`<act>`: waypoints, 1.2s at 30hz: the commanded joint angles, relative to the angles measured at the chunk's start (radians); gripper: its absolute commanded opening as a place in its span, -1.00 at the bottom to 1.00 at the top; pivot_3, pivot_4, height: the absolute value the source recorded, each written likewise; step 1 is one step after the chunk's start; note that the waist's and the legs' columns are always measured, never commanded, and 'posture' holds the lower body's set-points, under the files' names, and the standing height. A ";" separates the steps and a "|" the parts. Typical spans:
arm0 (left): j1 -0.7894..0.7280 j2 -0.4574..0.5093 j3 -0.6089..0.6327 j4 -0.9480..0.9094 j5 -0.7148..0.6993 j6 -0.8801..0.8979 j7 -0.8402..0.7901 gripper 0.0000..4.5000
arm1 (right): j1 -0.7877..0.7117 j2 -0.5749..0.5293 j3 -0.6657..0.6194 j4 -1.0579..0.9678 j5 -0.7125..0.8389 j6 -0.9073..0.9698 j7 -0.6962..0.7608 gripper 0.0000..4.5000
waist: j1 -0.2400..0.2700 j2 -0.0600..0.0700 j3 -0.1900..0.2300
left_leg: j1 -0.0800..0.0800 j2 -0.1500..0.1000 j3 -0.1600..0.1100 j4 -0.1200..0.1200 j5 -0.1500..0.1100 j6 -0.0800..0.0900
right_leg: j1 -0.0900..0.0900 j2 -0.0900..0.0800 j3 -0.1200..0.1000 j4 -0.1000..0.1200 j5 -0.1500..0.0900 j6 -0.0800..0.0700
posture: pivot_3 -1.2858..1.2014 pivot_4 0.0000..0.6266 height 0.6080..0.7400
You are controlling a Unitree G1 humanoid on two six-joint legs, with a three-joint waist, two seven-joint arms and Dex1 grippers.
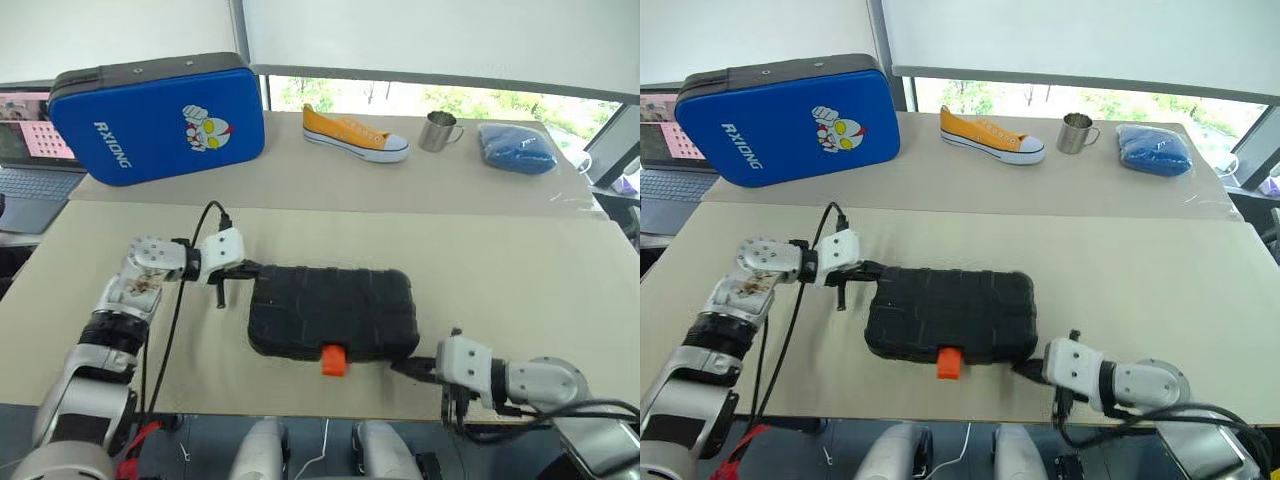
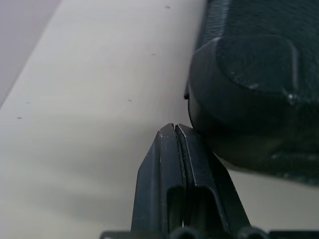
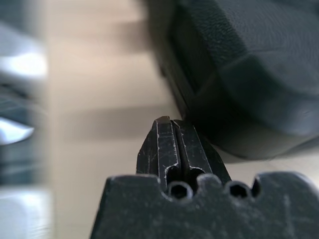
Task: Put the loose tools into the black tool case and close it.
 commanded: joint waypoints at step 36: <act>-0.178 -0.144 -0.257 -0.180 -0.008 0.209 -0.169 -0.97 | -0.062 -0.019 -0.043 -0.176 0.302 0.300 0.085 -1.00 | 0.000 0.003 -0.002 | 0.003 -0.001 -0.008 0.004 -0.001 0.002 | 0.007 0.002 0.001 -0.001 0.000 0.002 | 0.03 -0.52 0.98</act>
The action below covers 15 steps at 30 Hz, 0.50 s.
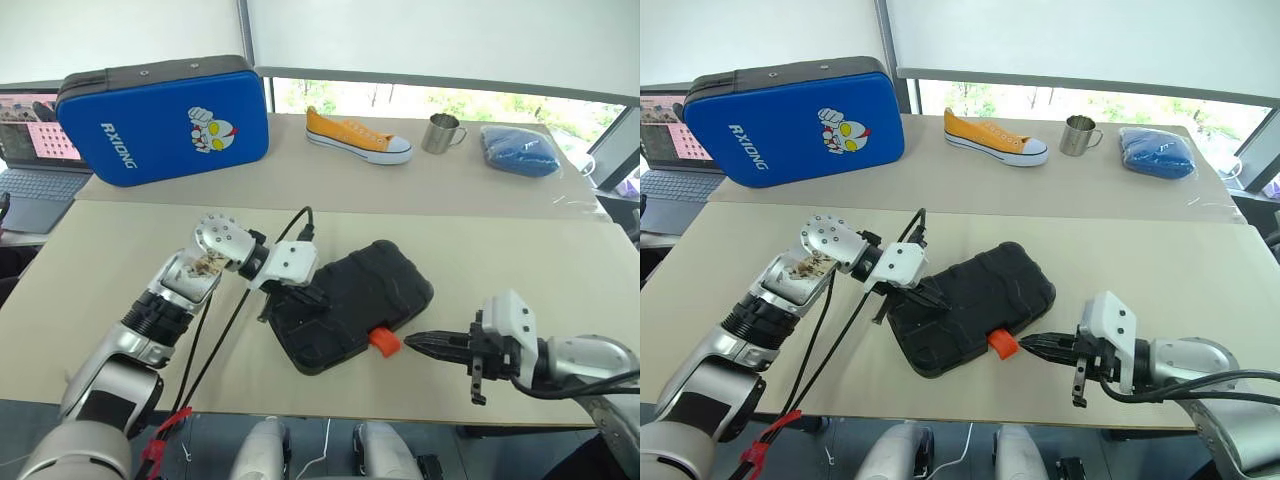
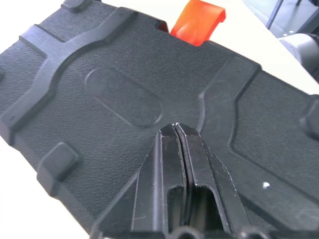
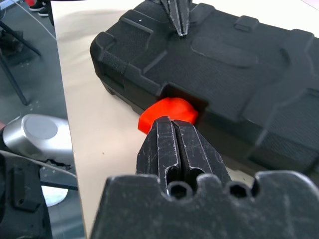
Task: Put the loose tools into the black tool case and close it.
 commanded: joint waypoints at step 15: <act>0.028 -0.005 -0.003 0.000 0.046 0.020 0.045 -0.97 | -0.106 0.113 0.267 0.198 -0.329 -0.076 -0.083 -1.00 | -0.001 0.001 -0.001 | 0.000 0.000 0.000 0.000 0.000 0.000 | 0.000 0.000 0.000 0.000 0.000 0.000 | 0.03 -0.52 0.98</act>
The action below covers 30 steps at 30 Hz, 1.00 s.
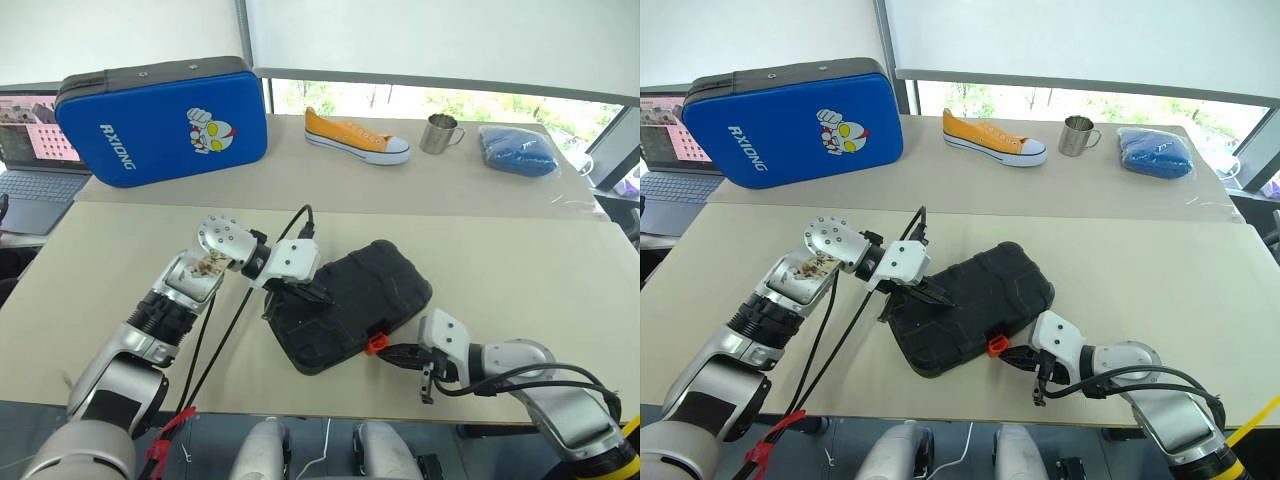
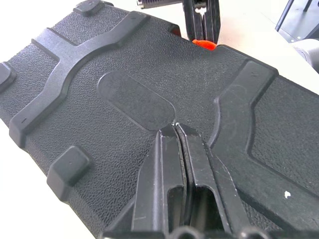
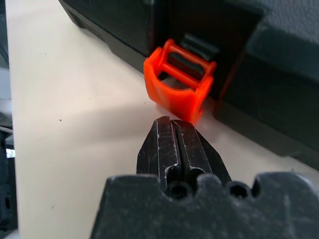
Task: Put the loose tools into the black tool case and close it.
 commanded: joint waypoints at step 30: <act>0.030 -0.058 -0.034 0.001 0.079 -0.018 0.036 -1.00 | 0.125 0.115 -0.185 -0.266 0.197 0.282 -0.240 -0.18 | 0.007 0.000 -0.001 | -0.002 0.000 0.000 0.000 0.000 0.000 | -0.004 0.000 0.001 0.003 0.000 -0.001 | 0.03 -0.52 0.98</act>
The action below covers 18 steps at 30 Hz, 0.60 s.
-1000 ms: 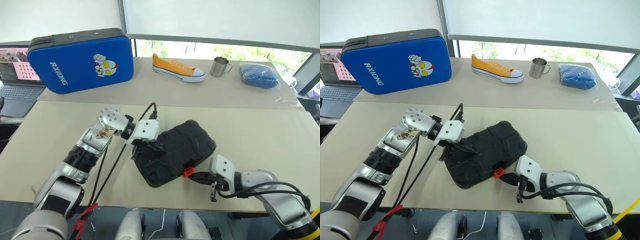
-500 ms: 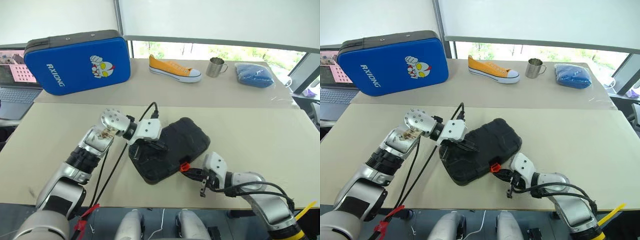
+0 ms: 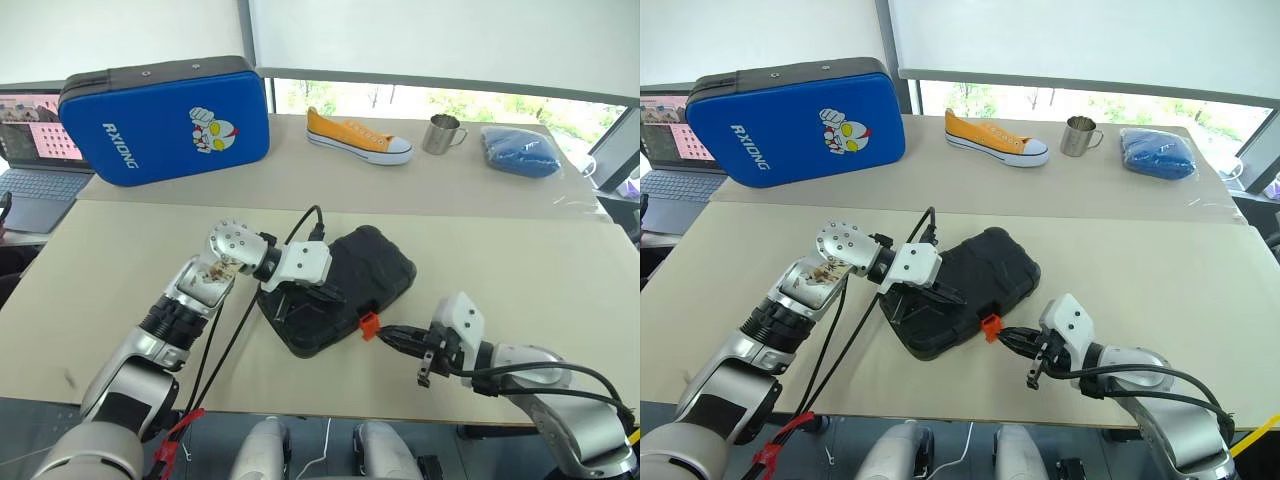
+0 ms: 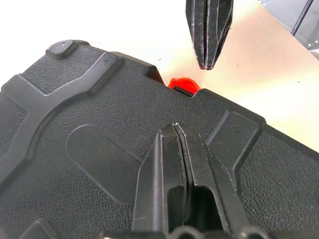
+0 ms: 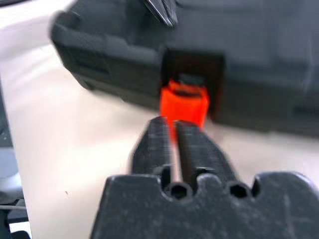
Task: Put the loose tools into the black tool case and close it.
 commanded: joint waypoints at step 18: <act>0.009 -0.007 -0.036 0.022 0.043 -0.008 -0.011 -1.00 | -0.015 0.187 0.082 -0.014 -0.001 0.113 -0.215 0.22 | 0.000 0.000 0.000 | 0.000 0.000 0.000 0.000 0.000 0.000 | 0.000 0.000 0.000 0.000 0.000 0.000 | 0.03 -0.52 0.98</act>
